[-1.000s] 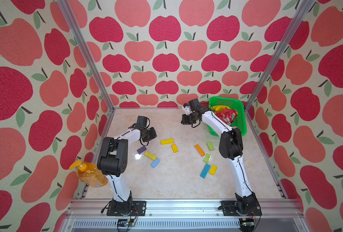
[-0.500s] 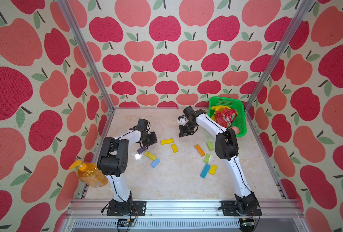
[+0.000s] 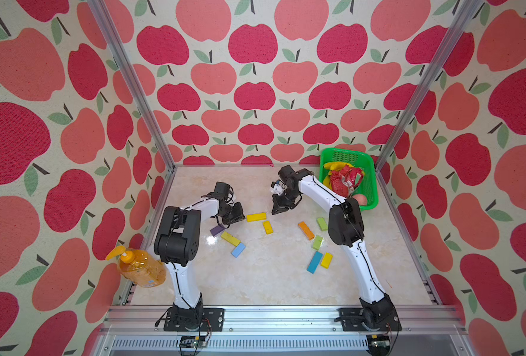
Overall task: Assemble the letter p with building blocks
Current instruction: Adjust the building block at the center of the board.
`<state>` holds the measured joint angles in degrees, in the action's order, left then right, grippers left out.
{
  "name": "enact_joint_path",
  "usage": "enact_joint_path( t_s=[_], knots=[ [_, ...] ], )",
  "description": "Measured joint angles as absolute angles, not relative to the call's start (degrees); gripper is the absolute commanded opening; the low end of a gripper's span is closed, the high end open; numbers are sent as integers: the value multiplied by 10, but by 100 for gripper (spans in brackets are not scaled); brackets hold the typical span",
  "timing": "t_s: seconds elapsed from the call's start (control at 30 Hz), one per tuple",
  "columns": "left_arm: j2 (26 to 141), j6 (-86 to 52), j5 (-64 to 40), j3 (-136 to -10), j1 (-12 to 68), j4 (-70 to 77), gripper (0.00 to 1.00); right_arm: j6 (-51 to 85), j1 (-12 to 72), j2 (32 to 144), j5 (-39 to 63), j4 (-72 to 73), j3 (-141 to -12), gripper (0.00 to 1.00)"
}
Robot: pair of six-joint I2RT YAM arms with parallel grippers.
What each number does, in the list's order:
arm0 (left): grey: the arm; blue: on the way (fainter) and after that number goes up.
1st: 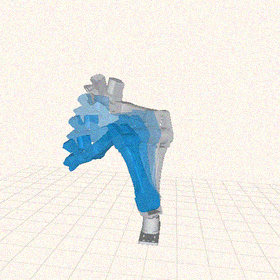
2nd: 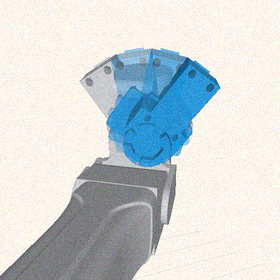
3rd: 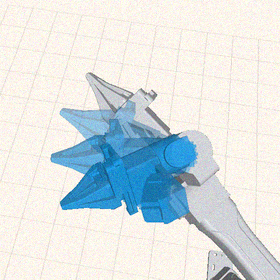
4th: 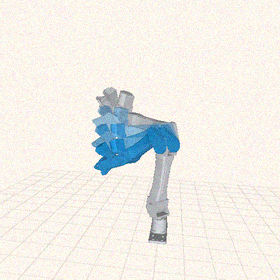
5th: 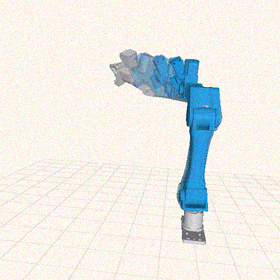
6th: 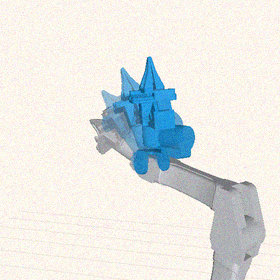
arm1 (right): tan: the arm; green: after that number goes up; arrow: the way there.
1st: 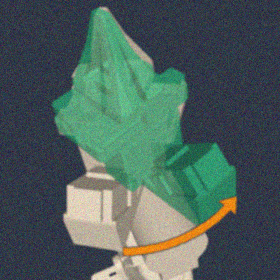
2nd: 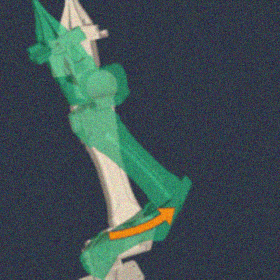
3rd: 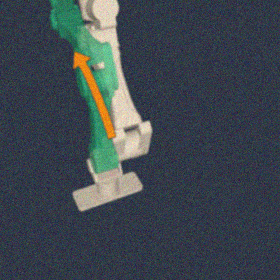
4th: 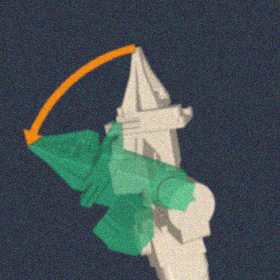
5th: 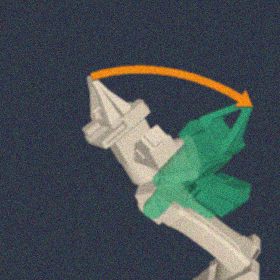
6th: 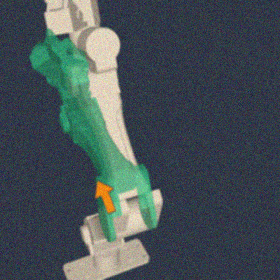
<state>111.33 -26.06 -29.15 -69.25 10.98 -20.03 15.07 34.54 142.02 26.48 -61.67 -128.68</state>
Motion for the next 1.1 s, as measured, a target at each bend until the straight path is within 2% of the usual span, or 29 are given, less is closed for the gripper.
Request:
enact_joint_path(
  t_s=[0.4, 0.73, 0.9, 0.97, 1.1],
  knots=[
    [1152, -257, -316, -729, 111, -206, 12, 150, 344, 1420, 260, -628, -1285, 3],
    [1166, -258, -320, -764, 117, -215, 16, 150, 344, 1393, 252, -595, -1176, 6],
    [1151, -261, -305, -727, 107, -190, 23, 146, 344, 1322, 212, -515, -1074, 6],
    [1142, -260, -303, -708, 105, -158, 26, 143, 342, 1282, 185, -460, -1034, 3],
    [1145, -247, -291, -707, 112, -95, 29, 133, 329, 1245, 144, -350, -1016, 2]
  ],
)
